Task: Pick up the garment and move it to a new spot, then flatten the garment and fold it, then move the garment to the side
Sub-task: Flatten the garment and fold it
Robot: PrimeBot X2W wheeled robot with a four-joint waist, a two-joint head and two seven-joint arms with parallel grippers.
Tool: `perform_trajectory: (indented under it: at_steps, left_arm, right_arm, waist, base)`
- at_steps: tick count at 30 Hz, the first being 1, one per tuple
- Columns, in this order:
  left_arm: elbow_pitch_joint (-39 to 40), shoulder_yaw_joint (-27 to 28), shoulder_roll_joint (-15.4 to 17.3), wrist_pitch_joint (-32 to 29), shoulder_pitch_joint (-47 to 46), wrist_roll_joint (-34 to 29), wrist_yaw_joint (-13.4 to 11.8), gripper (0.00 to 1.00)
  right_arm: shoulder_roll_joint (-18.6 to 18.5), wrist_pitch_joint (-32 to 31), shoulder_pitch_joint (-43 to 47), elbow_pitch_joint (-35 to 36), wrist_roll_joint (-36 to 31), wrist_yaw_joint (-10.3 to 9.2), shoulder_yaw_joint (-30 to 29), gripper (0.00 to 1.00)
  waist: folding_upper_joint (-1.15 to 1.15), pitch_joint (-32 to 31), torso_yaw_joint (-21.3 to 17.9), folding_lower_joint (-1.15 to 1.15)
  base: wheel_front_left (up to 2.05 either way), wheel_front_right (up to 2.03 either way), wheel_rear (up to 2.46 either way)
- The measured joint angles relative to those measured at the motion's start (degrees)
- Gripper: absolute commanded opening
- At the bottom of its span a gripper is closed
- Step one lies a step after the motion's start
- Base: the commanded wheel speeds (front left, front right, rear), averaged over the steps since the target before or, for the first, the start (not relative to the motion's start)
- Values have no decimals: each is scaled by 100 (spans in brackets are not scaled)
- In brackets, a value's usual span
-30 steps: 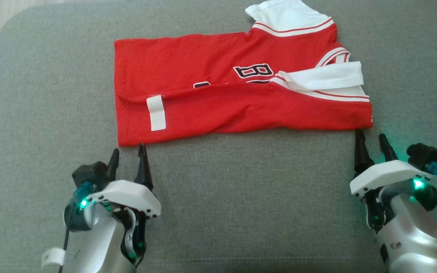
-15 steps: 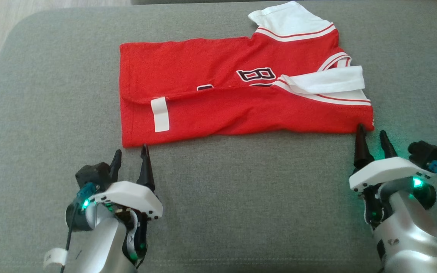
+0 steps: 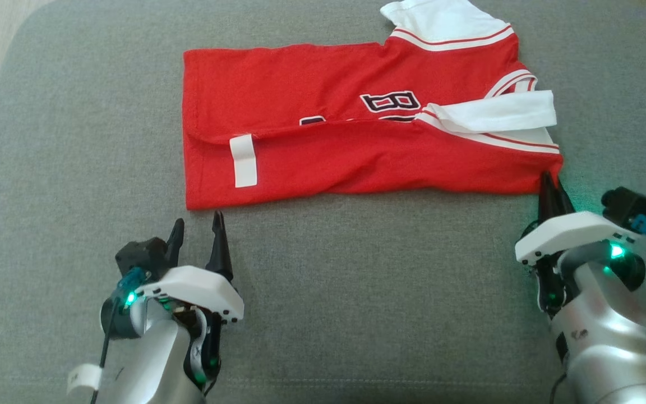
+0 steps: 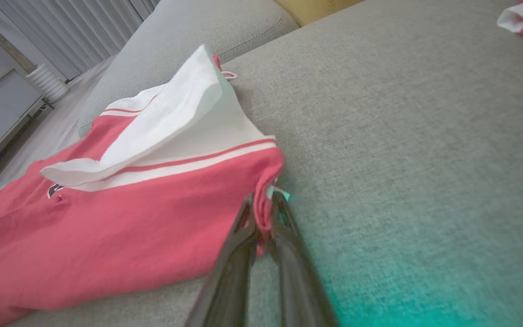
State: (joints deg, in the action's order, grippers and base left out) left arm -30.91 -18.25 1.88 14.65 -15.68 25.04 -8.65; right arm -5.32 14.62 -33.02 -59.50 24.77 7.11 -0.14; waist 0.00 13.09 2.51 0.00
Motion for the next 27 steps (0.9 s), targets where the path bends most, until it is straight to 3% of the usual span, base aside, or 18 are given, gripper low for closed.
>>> perform_trajectory:
  at_steps: [10,17,27]
  left_arm:
    - [-77,20,-1,0,-87,149,12,100]
    - [-2,270,-2,0,-263,806,63,100]
    - [-794,230,4,23,-658,804,27,100]
  right_arm:
    - [-59,0,-60,263,2,0,164,0]
    - [-56,1,-59,584,99,0,301,0]
    - [-36,1,-57,1062,265,0,520,0]
  waist:
    - [0,37,-78,0]
    - [0,145,-191,0]
    - [0,275,-394,0]
  base:
    - [0,0,0]
    - [0,0,0]
    - [0,0,0]
